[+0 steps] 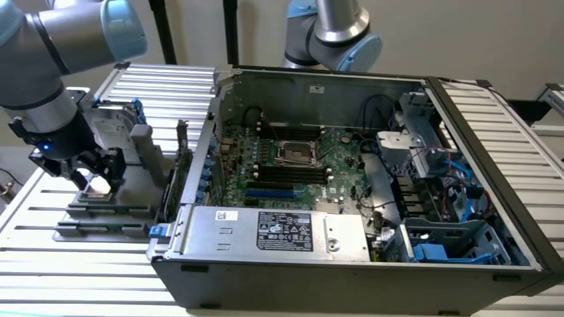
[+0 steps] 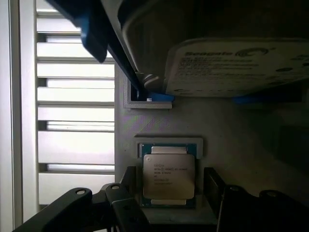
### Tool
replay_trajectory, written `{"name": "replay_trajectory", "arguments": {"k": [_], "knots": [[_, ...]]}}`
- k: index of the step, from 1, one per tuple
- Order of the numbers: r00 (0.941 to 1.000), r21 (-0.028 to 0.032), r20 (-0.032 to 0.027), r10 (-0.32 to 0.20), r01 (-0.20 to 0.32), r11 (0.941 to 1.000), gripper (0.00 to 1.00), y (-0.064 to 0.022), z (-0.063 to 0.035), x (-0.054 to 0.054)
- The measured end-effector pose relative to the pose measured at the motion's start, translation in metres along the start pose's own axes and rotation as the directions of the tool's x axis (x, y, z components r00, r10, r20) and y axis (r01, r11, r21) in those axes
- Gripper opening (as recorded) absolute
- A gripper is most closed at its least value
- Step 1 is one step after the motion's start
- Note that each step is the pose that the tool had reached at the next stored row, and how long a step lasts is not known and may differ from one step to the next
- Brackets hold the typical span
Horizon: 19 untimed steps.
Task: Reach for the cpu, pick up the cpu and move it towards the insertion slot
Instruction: 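Pick up the cpu and move it towards the insertion slot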
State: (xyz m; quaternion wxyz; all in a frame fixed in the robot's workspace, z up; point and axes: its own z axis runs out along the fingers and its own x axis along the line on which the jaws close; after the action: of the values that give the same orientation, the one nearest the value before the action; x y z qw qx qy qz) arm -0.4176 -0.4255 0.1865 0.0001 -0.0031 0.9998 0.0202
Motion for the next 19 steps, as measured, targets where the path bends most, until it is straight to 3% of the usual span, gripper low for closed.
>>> {"name": "replay_trajectory", "arguments": {"k": [3,8,19], "knots": [[1.0000,-0.0005,-0.0017,0.000,0.000,1.0000,0.67,0.0000,0.0006,-0.0001],[1.0000,-0.0005,-0.0094,0.000,0.000,1.0000,0.67,0.0006,0.0015,-0.0002],[0.9999,-0.0005,-0.0103,0.001,-0.001,1.0000,0.67,0.0008,0.0015,-0.0035]]}}
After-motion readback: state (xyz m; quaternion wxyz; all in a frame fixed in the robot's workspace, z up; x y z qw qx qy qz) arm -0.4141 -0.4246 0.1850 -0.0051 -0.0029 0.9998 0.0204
